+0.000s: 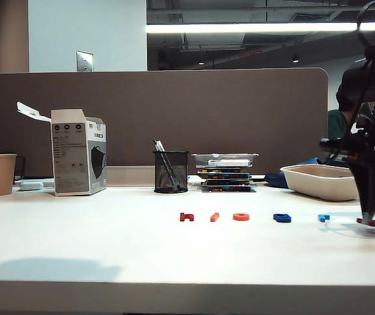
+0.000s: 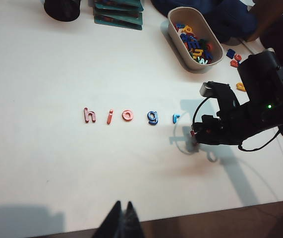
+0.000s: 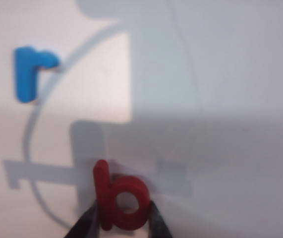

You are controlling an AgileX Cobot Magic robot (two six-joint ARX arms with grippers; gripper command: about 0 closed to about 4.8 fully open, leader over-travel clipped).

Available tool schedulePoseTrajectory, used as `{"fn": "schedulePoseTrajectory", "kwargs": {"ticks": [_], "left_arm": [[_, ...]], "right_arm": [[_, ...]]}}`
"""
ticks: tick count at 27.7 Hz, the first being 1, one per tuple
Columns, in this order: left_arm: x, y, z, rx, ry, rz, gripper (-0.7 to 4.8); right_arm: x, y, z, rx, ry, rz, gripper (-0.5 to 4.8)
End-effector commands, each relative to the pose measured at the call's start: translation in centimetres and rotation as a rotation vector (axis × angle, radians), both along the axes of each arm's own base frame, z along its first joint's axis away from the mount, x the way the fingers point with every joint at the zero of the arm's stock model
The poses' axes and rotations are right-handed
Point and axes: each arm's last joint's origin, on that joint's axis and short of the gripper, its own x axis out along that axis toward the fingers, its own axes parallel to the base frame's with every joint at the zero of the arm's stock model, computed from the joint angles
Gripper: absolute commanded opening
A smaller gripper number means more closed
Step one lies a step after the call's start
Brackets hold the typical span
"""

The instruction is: Select the appropriate letters from the row of letter magnets placed on the table to arrange into the word "big".

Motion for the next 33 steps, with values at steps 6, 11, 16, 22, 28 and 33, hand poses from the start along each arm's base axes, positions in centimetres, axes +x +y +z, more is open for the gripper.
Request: {"fn": "schedulePoseTrajectory", "kwargs": {"ticks": [6, 11, 16, 22, 28, 33], "left_arm": [[0.0, 0.1, 0.1, -0.003, -0.008, 0.005, -0.05], [0.0, 0.1, 0.1, -0.003, -0.008, 0.005, -0.05], [0.0, 0.1, 0.1, -0.003, -0.008, 0.005, -0.05], [0.0, 0.1, 0.1, -0.003, -0.008, 0.005, -0.05], [0.0, 0.1, 0.1, -0.003, -0.008, 0.005, -0.05], [0.0, 0.1, 0.1, -0.003, -0.008, 0.005, -0.05]], "right_arm": [[-0.5, 2.2, 0.4, 0.056, 0.008, 0.05, 1.04], [-1.0, 4.4, 0.4, 0.06, 0.014, 0.084, 1.04], [-1.8, 6.9, 0.4, 0.067, 0.029, 0.104, 1.04], [-3.2, 10.9, 0.4, 0.084, 0.029, 0.139, 1.04], [-3.8, 13.2, 0.6, 0.127, -0.014, 0.12, 1.04], [-3.8, 14.9, 0.5, 0.168, -0.071, 0.13, 1.04]]}}
